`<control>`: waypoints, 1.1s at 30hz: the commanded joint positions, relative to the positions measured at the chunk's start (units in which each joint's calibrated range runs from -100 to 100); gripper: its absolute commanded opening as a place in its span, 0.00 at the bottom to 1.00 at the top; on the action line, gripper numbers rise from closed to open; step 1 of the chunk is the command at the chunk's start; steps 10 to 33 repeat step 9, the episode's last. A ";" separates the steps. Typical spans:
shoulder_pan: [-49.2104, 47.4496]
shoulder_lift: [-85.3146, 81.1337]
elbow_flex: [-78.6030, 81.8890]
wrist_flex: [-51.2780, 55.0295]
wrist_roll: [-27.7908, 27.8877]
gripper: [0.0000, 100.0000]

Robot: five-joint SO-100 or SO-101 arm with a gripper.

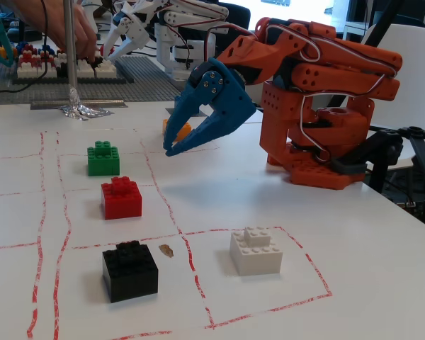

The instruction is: Grab the block and put it in the grey marker

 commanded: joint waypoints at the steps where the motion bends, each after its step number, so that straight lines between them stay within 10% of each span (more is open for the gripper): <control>1: 0.73 -0.86 0.81 -0.26 0.20 0.00; 33: 0.64 -0.86 0.81 -0.26 0.24 0.00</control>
